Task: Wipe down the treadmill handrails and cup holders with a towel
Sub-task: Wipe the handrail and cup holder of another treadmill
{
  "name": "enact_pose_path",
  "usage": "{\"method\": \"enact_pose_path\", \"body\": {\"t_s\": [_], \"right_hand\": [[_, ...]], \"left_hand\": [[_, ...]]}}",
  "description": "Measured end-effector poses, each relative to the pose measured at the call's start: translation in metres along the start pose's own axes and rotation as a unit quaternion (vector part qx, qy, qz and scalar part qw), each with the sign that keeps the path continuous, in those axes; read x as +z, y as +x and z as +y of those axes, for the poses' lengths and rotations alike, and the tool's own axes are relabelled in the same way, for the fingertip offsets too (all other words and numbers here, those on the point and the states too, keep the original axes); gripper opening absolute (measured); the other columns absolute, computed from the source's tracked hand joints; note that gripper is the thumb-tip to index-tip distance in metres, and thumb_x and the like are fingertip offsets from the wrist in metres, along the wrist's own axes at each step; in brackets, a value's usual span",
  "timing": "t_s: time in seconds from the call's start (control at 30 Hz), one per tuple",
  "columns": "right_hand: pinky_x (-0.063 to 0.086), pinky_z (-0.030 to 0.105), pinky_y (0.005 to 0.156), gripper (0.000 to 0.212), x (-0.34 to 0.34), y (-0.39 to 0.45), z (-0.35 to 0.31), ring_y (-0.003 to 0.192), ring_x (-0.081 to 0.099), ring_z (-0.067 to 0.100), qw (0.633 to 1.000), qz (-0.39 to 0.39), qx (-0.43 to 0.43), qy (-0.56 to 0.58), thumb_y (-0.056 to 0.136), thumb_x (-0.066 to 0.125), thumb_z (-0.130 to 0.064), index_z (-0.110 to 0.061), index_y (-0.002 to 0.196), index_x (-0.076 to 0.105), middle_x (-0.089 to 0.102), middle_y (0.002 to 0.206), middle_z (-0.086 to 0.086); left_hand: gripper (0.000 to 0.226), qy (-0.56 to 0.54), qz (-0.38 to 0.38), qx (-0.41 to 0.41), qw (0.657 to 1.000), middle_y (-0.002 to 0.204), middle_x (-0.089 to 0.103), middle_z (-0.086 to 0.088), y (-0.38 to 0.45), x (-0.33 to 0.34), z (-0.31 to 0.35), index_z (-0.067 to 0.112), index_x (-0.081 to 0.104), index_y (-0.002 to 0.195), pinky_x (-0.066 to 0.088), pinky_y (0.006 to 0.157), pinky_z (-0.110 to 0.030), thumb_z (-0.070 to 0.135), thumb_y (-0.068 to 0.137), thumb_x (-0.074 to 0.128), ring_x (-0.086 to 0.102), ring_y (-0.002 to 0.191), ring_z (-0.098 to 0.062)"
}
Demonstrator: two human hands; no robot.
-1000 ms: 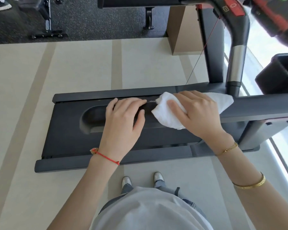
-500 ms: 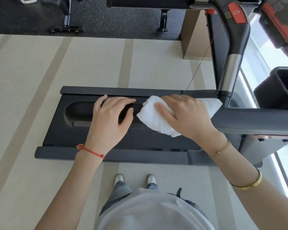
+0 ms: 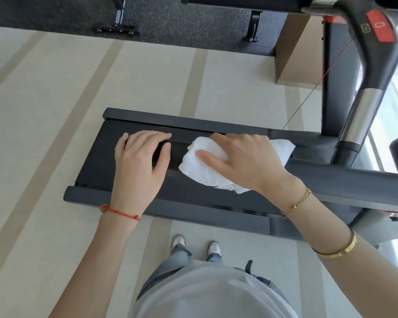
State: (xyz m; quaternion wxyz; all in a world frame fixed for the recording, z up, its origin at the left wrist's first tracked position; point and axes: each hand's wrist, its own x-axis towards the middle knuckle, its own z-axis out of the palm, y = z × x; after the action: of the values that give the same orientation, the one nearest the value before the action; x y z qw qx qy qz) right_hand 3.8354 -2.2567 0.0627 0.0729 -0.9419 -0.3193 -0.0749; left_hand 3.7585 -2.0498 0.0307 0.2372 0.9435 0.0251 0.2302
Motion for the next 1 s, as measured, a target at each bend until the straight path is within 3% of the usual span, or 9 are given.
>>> {"method": "enact_pose_path", "body": {"t_s": [0.17, 0.37, 0.63, 0.77, 0.9, 1.0], "right_hand": [[0.036, 0.030, 0.054, 0.059, -0.004, 0.022, -0.023, 0.061, 0.054, 0.023, 0.998, -0.055, 0.013, 0.038, 0.089, 0.019, -0.069, -0.026, 0.088, 0.059, 0.059, 0.065, -0.004], [0.034, 0.030, 0.055, 0.057, 0.000, 0.068, -0.053, 0.059, 0.050, 0.014, 0.981, -0.147, 0.033, 0.119, 0.097, 0.027, -0.061, -0.020, 0.073, 0.059, 0.052, 0.057, -0.005], [0.038, 0.033, 0.066, 0.060, -0.008, 0.045, -0.049, 0.074, 0.057, 0.019, 0.989, -0.135, 0.024, 0.062, 0.085, 0.015, -0.072, -0.037, 0.105, 0.060, 0.066, 0.081, -0.010], [0.042, 0.034, 0.071, 0.056, -0.006, 0.069, -0.064, 0.076, 0.059, 0.019, 0.975, -0.193, 0.049, 0.097, 0.092, 0.021, -0.068, -0.034, 0.098, 0.064, 0.065, 0.075, -0.009], [0.044, 0.034, 0.072, 0.055, 0.004, 0.094, -0.084, 0.075, 0.059, 0.018, 0.964, -0.219, 0.043, 0.142, 0.096, 0.023, -0.063, -0.029, 0.090, 0.066, 0.064, 0.072, -0.007], [0.048, 0.036, 0.076, 0.053, 0.001, 0.088, -0.081, 0.077, 0.060, 0.020, 0.964, -0.219, 0.052, 0.141, 0.096, 0.022, -0.063, -0.034, 0.096, 0.066, 0.065, 0.074, -0.007]], "left_hand": [[0.034, -0.045, -0.014, -0.018, 0.999, 0.118, 0.068, 0.000, 0.003, -0.011, -0.025, 0.013, 0.068, 0.118, 0.046, 0.099, -0.047, 0.027, 0.102, 0.042, 0.058, 0.115, -0.021], [0.039, -0.065, -0.051, -0.034, 0.996, 0.118, 0.067, 0.003, 0.008, -0.023, -0.046, 0.014, 0.065, 0.121, 0.049, 0.095, -0.044, 0.033, 0.102, 0.037, 0.058, 0.110, -0.016], [0.039, -0.118, -0.070, -0.033, 0.990, 0.119, 0.067, 0.002, 0.009, -0.028, -0.060, 0.013, 0.065, 0.123, 0.050, 0.097, -0.042, 0.030, 0.105, 0.036, 0.061, 0.112, -0.014], [0.047, -0.134, -0.089, -0.047, 0.986, 0.122, 0.066, 0.001, 0.006, -0.026, -0.069, 0.011, 0.061, 0.128, 0.048, 0.101, -0.038, 0.033, 0.105, 0.026, 0.059, 0.113, -0.013], [0.039, -0.148, -0.091, -0.043, 0.984, 0.106, 0.064, -0.003, 0.007, -0.025, -0.071, 0.006, 0.060, 0.121, 0.052, 0.088, -0.042, 0.023, 0.104, 0.030, 0.059, 0.096, -0.019], [0.040, -0.152, -0.098, -0.037, 0.983, 0.108, 0.064, -0.001, 0.008, -0.026, -0.074, 0.008, 0.060, 0.123, 0.052, 0.090, -0.037, 0.026, 0.105, 0.030, 0.059, 0.098, -0.017]]}}
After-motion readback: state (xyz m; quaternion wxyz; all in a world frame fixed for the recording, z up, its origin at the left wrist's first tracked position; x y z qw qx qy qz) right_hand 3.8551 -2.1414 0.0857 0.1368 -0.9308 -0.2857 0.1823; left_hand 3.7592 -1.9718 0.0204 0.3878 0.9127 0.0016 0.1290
